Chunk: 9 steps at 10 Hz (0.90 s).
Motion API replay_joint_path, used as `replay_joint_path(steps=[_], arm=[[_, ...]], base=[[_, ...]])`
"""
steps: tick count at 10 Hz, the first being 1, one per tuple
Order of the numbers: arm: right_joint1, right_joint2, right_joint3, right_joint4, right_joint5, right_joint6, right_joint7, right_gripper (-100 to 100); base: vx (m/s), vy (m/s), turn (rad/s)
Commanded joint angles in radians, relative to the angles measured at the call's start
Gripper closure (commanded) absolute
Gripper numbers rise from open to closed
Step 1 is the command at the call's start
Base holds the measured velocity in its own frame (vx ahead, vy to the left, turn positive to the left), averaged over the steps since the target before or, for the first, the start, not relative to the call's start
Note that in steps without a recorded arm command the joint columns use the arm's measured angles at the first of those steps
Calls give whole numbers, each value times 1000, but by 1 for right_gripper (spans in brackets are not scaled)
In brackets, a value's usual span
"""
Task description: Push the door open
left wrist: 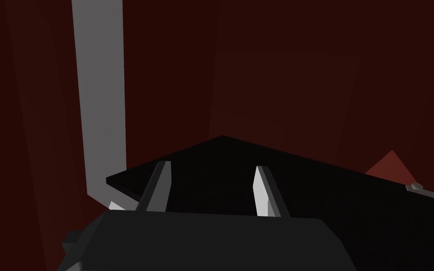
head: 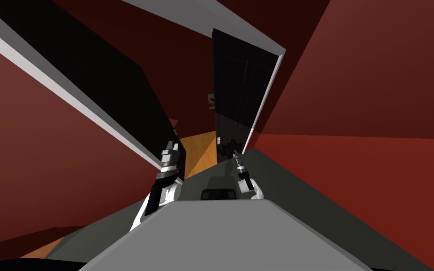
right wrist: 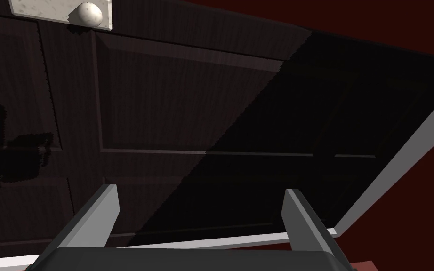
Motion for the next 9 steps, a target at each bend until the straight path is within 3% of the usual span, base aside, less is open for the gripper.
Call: replay_joint_path(steps=[1, 9], arm=[[-14, 5, 4, 44, 3, -10, -2, -100], [-87, 35, 21, 255, 18, -49, -14, -100]], base=[[89, -39, 63], [104, -44, 73]])
